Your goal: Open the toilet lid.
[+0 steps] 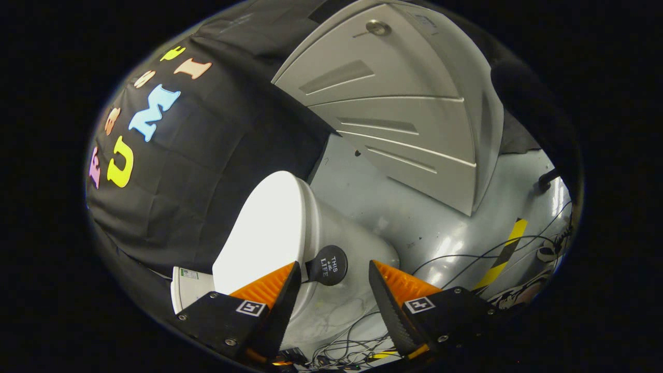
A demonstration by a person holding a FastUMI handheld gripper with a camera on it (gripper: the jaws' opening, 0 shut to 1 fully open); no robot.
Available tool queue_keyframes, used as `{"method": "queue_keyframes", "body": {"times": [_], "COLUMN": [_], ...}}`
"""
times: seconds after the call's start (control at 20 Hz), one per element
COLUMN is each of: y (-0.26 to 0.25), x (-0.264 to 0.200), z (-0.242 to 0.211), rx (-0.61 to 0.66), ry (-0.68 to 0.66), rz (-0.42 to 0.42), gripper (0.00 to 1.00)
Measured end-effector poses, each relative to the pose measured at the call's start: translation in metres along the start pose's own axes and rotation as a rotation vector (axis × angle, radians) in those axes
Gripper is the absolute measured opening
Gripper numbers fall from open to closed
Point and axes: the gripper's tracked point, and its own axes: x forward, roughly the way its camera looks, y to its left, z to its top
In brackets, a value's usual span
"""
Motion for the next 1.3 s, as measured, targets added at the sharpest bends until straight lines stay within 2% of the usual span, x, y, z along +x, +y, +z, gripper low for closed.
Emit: {"method": "queue_keyframes", "body": {"times": [0.15, 0.25, 0.3, 0.45, 0.55, 0.6, 0.75, 1.1, 1.3], "y": [-0.002, -0.004, -0.003, 0.002, 0.010, 0.007, 0.008, 0.012, 0.016], "x": [0.011, 0.015, 0.016, 0.022, 0.021, 0.022, 0.023, 0.013, 0.009], "z": [-0.004, -0.002, -0.002, 0.003, 0.005, 0.005, 0.005, 0.009, 0.013], "rx": [0.072, 0.131, 0.159, 0.212, 0.210, 0.196, 0.226, 0.178, 0.101], "ry": [0.004, -0.006, -0.013, -0.034, -0.040, -0.041, -0.059, -0.095, -0.101], "rz": [0.040, 0.072, 0.091, 0.138, 0.168, 0.170, 0.155, 0.141, 0.121], "gripper": [0.81, 0.73, 0.64, 0.53, 0.39, 0.28, 0.22, 0.00, 0.00]}}
